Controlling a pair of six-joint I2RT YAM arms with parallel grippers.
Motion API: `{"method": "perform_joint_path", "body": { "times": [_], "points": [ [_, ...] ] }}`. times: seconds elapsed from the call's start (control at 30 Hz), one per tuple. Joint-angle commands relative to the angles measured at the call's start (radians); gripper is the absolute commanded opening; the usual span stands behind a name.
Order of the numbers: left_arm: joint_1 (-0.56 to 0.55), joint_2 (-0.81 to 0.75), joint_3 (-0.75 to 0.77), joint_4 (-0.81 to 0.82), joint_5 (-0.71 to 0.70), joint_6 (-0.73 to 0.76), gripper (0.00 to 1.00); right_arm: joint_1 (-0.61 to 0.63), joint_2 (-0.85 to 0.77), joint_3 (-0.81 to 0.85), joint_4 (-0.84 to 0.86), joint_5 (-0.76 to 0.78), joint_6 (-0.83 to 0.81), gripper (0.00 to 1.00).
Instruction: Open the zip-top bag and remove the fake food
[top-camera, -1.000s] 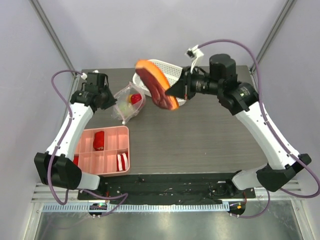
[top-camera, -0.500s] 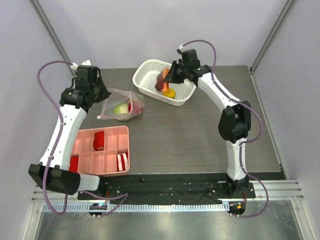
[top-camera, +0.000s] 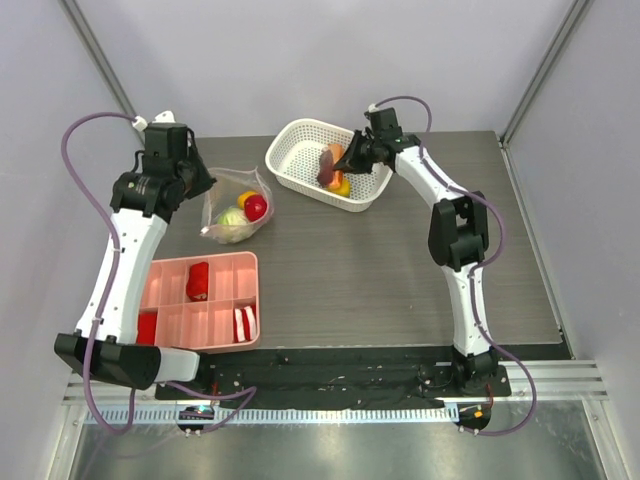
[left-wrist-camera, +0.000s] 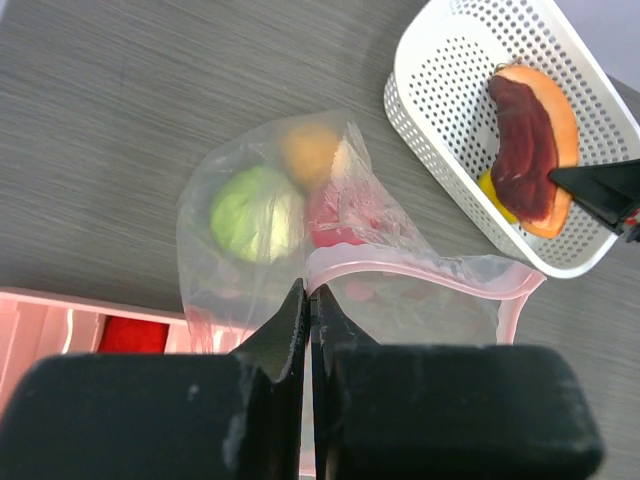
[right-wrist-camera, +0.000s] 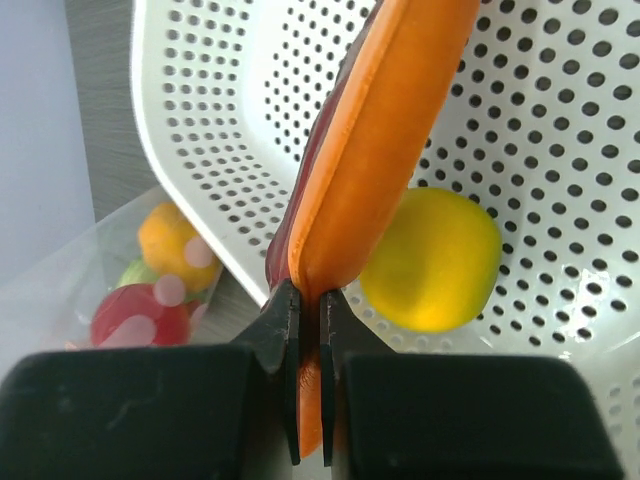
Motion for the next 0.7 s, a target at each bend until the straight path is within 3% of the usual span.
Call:
{"method": "perform_joint_path", "body": {
  "times": [0.0, 0.13, 0.3, 0.4, 0.53, 0.67],
  "points": [
    [0.005, -0.013, 0.07, -0.031, -0.093, -0.023, 0.0, 0.003, 0.069, 0.113, 0.022, -0.068, 0.032, 0.04],
    [0.005, 0.001, 0.04, 0.003, -0.044, -0.039, 0.0, -0.011, 0.098, 0.136, 0.025, -0.053, 0.075, 0.08],
    [0.003, 0.048, -0.045, 0.101, 0.094, -0.066, 0.0, -0.045, 0.075, 0.101, 0.02, -0.027, 0.117, 0.23],
    [0.005, 0.086, -0.065, 0.153, 0.204, -0.092, 0.0, -0.062, 0.055, 0.112, -0.039, 0.018, 0.079, 0.36],
    [0.003, 0.123, -0.063, 0.225, 0.367, -0.114, 0.0, -0.069, 0.023, 0.147, -0.147, 0.105, -0.024, 0.61],
    [0.005, 0.146, -0.054, 0.267, 0.439, -0.132, 0.0, -0.066, -0.034, 0.185, -0.256, 0.18, -0.101, 0.68]
  ]
}}
